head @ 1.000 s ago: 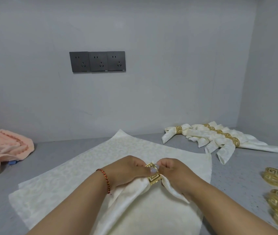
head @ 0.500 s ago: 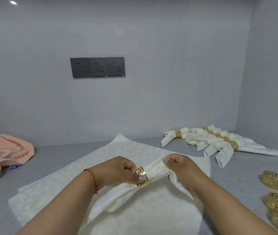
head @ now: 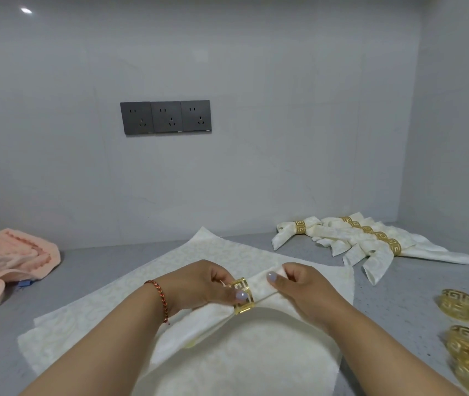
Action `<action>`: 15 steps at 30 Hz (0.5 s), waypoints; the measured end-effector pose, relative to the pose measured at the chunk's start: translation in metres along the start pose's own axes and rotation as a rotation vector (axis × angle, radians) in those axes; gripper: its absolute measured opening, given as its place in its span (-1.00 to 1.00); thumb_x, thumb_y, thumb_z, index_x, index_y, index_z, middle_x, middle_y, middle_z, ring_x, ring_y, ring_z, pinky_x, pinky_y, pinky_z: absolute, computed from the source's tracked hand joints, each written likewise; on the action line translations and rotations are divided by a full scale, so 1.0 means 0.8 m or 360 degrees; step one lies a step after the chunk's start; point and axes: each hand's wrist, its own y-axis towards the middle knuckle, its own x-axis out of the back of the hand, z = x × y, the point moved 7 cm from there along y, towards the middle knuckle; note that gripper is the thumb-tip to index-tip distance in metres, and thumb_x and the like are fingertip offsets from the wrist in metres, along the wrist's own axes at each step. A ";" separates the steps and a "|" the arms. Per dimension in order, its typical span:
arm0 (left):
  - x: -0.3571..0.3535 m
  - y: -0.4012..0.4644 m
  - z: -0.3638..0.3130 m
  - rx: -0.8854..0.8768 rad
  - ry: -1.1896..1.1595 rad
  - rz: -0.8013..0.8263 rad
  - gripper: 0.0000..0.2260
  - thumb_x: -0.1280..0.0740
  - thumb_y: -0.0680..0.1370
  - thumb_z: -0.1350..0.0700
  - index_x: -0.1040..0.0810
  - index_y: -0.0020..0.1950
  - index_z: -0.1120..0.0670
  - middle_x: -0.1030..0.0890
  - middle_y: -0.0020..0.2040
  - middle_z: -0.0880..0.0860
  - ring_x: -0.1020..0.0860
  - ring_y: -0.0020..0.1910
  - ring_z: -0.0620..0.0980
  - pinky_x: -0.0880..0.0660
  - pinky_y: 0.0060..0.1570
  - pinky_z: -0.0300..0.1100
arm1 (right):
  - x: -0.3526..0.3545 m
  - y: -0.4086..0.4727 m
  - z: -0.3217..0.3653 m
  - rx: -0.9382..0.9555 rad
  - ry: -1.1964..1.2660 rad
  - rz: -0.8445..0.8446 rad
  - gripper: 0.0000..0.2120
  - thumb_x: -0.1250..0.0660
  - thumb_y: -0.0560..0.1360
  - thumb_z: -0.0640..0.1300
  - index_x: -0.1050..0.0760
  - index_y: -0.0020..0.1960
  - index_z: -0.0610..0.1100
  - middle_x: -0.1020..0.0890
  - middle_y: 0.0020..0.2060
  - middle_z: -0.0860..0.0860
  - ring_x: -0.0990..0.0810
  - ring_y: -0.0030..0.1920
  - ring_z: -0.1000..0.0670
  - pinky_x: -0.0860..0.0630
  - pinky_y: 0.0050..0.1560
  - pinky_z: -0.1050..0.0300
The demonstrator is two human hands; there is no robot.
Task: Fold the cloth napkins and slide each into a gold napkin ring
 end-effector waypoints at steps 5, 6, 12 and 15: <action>0.011 0.001 0.016 0.0094 -0.0504 -0.0067 -0.64 -0.54 0.26 0.01 -0.65 -0.02 0.14 -0.61 -0.15 0.14 -0.53 -0.22 0.06 -0.46 -0.18 -0.11 | 0.022 0.006 -0.013 -0.0035 0.0317 -0.0296 -0.61 -0.36 0.53 -0.04 -0.46 -0.11 -0.42 -0.47 -0.33 -0.08 -0.38 -0.29 0.01 -0.24 -0.21 0.11; 0.012 0.002 0.017 0.0114 -0.0560 -0.0103 -0.67 -0.50 0.26 0.07 -0.63 -0.02 0.14 -0.63 -0.17 0.14 -0.56 -0.25 0.04 -0.48 -0.21 -0.14 | 0.022 0.006 -0.016 -0.0047 0.0343 -0.0306 -0.61 -0.35 0.53 -0.05 -0.46 -0.09 -0.43 -0.47 -0.33 -0.08 -0.38 -0.28 0.00 -0.24 -0.20 0.11; 0.017 0.012 0.014 -0.0009 -0.0524 -0.0346 -0.55 -0.48 0.21 0.22 -0.52 0.07 0.11 -0.60 -0.22 0.04 -0.57 -0.28 -0.02 -0.49 -0.28 -0.17 | 0.031 0.008 -0.025 -0.0090 0.0473 -0.0369 -0.40 -0.43 0.30 0.18 -0.50 -0.07 -0.38 -0.54 -0.28 -0.12 -0.44 -0.23 -0.02 -0.31 -0.14 0.05; 0.012 0.018 0.015 -0.0079 -0.0503 -0.0383 -0.54 -0.48 0.19 0.27 -0.48 0.05 0.16 -0.60 -0.28 0.03 -0.56 -0.31 -0.03 -0.48 -0.28 -0.16 | 0.034 0.007 -0.030 -0.0209 0.0581 -0.0358 -0.62 -0.43 0.41 0.02 -0.57 -0.09 -0.34 -0.64 -0.21 -0.24 -0.52 -0.21 -0.07 -0.38 -0.12 0.01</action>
